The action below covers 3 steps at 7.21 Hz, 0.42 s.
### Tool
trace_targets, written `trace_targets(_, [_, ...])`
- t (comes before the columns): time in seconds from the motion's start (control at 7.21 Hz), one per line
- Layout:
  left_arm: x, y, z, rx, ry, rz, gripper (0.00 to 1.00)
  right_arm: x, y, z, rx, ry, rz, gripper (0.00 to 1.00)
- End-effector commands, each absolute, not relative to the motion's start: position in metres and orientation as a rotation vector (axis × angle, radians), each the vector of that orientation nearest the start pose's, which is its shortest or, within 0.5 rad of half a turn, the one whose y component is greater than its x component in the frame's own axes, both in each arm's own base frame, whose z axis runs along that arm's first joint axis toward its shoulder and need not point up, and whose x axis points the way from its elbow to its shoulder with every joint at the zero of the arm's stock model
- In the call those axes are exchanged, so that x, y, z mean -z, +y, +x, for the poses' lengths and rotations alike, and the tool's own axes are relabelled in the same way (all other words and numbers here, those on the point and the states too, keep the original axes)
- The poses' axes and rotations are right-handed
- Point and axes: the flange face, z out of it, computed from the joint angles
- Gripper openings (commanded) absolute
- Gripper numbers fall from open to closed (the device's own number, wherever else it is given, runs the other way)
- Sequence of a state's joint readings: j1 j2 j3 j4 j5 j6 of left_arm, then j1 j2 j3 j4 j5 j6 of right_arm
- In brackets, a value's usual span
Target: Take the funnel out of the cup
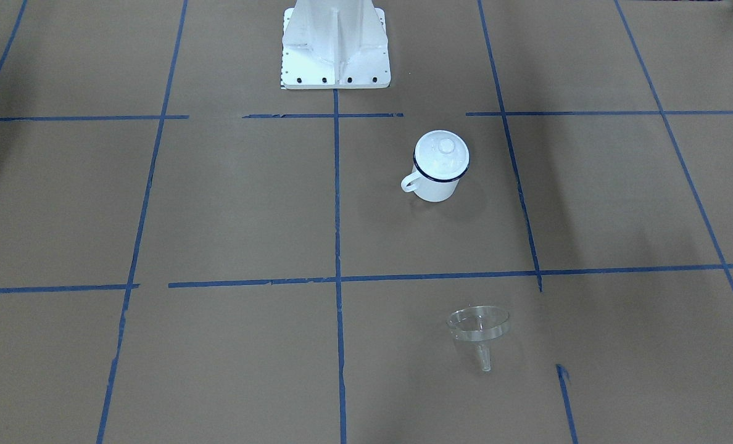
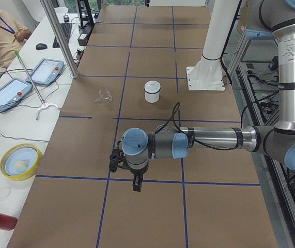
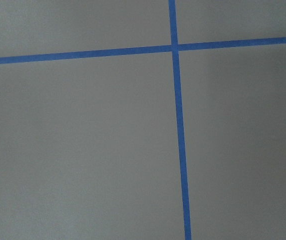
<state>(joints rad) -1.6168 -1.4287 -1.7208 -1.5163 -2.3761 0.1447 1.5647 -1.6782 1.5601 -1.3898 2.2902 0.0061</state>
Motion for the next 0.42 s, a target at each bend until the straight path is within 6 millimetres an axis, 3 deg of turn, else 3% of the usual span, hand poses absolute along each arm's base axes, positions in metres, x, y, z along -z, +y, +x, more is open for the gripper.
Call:
trace_targets(0.0, [-0.6538,-0.4248,-0.0811,-0.074,0.806,0.032,1.00,-0.6998,-0.4485,0.0649,0.023,-0.720,0.056,1.00])
trace_targets(0.28, [-0.6506,-0.4285,-0.0813,-0.077,0.805,0.039,1.00,-0.6998,-0.4485,0.0649,0.023,-0.720,0.056,1.00])
